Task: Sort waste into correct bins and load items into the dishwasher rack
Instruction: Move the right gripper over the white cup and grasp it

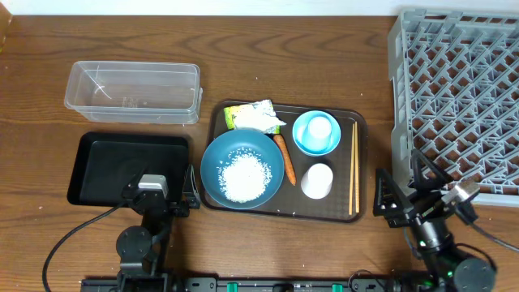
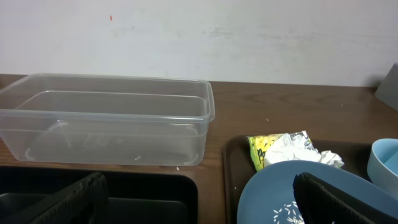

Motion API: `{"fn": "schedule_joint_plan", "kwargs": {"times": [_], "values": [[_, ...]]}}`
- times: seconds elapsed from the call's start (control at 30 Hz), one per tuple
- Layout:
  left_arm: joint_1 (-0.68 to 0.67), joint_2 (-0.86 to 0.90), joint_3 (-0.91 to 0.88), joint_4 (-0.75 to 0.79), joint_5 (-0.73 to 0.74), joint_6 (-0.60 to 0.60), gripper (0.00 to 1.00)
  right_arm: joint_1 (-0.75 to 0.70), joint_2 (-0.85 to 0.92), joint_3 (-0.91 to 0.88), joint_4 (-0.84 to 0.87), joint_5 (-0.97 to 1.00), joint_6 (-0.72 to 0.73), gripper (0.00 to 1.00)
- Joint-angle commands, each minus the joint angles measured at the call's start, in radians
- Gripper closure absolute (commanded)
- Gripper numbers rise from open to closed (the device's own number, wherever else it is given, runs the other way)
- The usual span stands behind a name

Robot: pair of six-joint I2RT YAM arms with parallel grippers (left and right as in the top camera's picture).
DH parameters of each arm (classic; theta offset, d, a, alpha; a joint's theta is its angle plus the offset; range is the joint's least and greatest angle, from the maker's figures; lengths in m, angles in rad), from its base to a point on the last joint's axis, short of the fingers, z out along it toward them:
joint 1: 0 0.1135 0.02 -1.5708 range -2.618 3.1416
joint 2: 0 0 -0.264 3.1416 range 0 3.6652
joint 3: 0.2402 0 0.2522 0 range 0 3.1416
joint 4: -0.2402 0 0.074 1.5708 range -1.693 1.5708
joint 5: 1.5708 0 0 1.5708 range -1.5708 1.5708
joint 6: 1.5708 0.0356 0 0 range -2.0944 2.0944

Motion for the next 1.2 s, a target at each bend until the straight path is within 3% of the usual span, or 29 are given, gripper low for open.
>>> {"fn": "schedule_joint_plan", "kwargs": {"times": [0.0, 0.23, 0.33, 0.53, 0.67, 0.8, 0.97, 1.17], "values": [[-0.003, -0.006, -0.021, -0.026, 0.014, 0.003, 0.02, -0.003, 0.108, 0.138, -0.1, -0.076, -0.11, 0.01], [-0.003, -0.006, -0.021, -0.026, 0.014, 0.003, 0.02, 0.061, 0.49, 0.433, -0.413, -0.15, -0.303, 0.01], [-0.003, -0.006, -0.021, -0.026, 0.014, 0.003, 0.02, 0.138, 0.655, 0.548, -0.576, -0.05, -0.383, 0.01], [-0.003, -0.006, -0.021, -0.026, 0.014, 0.003, 0.02, 0.384, 0.941, 0.723, -0.8, 0.311, -0.358, 0.01], [-0.003, -0.006, -0.021, -0.026, 0.014, 0.003, 0.02, 0.524, 1.081, 0.765, -0.843, 0.513, -0.22, 0.01], [-0.003, -0.006, -0.021, -0.026, 0.014, 0.003, 0.02, 0.579, 1.154, 0.777, -0.861, 0.587, -0.173, 0.01], [-0.003, -0.006, -0.021, -0.026, 0.014, 0.003, 0.02, 0.583, 1.213, 0.777, -0.88, 0.581, -0.11, 0.01], [-0.003, -0.006, -0.021, -0.026, 0.014, 0.003, 0.02, 0.584, 1.268, 0.777, -0.861, 0.421, -0.065, 0.01]]}}
